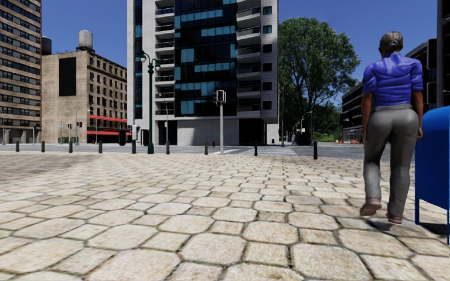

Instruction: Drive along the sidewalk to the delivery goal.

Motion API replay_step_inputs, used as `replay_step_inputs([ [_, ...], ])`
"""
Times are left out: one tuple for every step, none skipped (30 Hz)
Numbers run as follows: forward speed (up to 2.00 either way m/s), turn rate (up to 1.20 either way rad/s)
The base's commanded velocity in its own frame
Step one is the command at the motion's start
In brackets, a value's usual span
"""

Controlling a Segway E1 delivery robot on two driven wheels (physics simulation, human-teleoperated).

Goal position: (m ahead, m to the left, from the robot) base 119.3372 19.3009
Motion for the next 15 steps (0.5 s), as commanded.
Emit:
replay_step_inputs([
  [2.0, 0.0],
  [2.0, 0.0],
  [2.0, 0.0],
  [2.0, 0.0],
  [2.0, 0.0],
  [2.0, 0.0],
  [2.0, 0.0],
  [2.0, 0.0],
  [2.0, 0.0],
  [2.0, 0.0],
  [2.0, 0.0],
  [2.0, 0.0],
  [2.0, 0.0],
  [2.0, 0.0],
  [2.0, 0.0],
])
